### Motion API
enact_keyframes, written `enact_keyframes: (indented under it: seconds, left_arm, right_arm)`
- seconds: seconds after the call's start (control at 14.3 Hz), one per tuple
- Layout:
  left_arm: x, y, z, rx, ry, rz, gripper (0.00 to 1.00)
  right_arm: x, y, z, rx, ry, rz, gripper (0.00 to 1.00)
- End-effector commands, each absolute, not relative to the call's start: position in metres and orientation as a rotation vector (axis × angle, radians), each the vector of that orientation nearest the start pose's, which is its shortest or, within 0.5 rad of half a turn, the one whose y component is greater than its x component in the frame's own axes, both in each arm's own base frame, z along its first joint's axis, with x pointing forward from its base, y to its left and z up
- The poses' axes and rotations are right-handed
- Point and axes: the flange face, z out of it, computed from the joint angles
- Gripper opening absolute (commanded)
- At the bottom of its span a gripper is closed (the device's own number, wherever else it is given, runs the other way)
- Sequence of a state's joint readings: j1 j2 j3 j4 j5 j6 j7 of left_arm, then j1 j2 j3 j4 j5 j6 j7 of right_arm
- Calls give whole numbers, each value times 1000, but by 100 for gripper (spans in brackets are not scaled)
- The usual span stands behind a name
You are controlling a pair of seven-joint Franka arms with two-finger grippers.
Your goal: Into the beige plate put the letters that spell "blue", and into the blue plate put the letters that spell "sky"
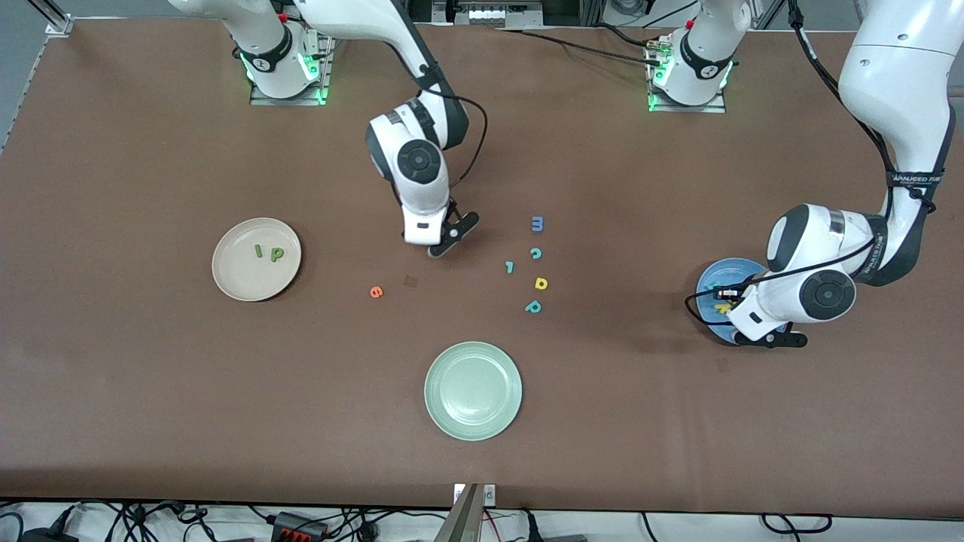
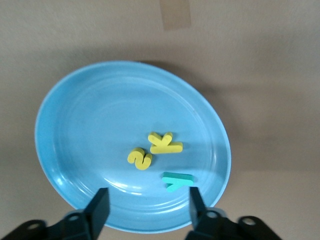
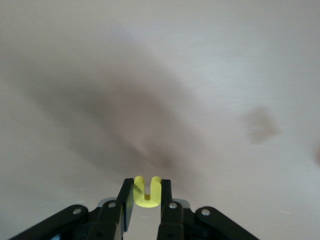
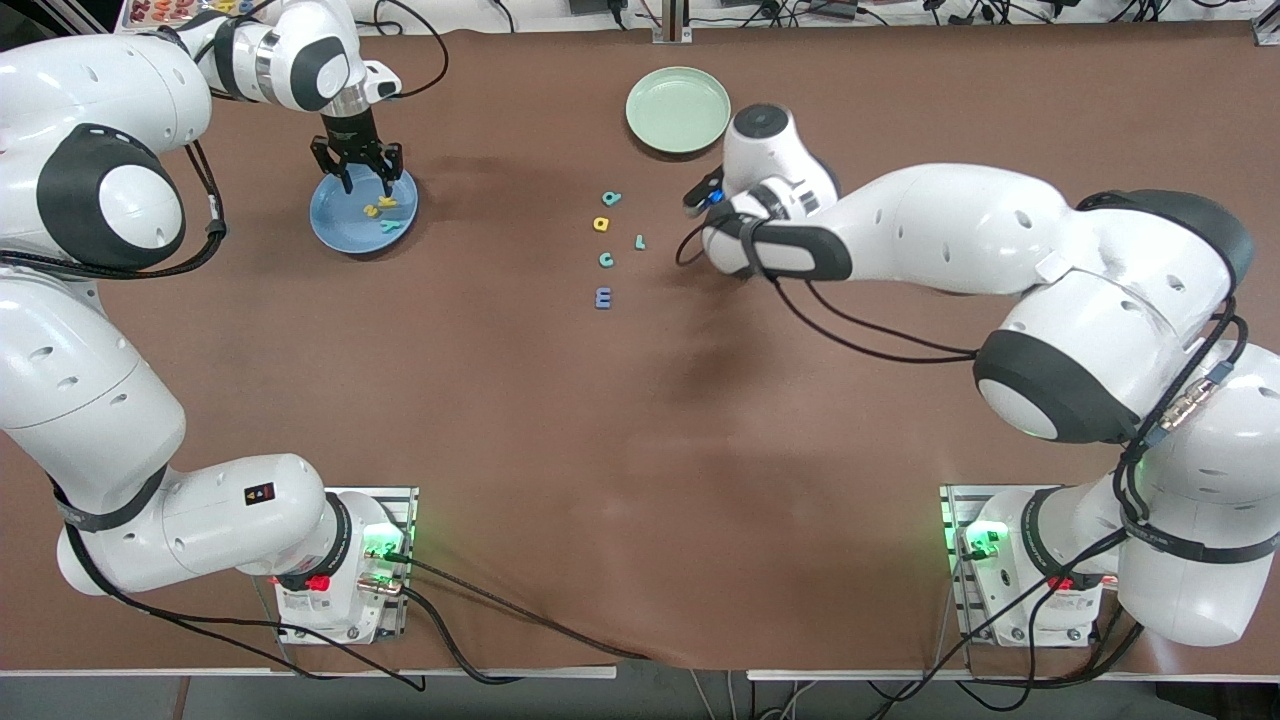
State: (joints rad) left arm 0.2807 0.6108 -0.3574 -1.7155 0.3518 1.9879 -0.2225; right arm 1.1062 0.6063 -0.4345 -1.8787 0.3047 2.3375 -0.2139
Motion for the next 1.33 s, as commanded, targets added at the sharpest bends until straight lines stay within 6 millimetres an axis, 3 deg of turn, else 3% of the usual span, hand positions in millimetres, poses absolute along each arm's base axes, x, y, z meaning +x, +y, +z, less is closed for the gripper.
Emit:
enact_keyframes:
  seconds: [0.0,0.28,0.56,0.77,0.98,1.12,1.19,1.26]
  left_arm:
    - [652,-13,259,-2980,60,324,100]
    - [677,-25,308,-2990,90,206,100]
    - [685,-41,386,-2999,190,302,100]
    - [669,-54,450,-2979,238,281,100]
    - [652,-64,515,-3018,274,154,100]
    - [642,-68,537,-3081,388,119,100]
    - [635,-57,550,-3088,356,106,100]
    - [628,-53,548,-3100,316,131,100]
  right_arm:
    - [518,359,231,-3046,-1015,63,13]
    - [558,273,252,-3174,-816,174,13]
    - [565,199,266,-3228,-587,416,13]
    - [565,132,262,-3198,-401,631,14]
    - [561,68,242,-3189,-224,695,14]
    - [566,34,232,-3193,-183,658,15]
    - [568,22,226,-3199,-171,653,16]
    - [568,20,221,-3204,-175,652,19]
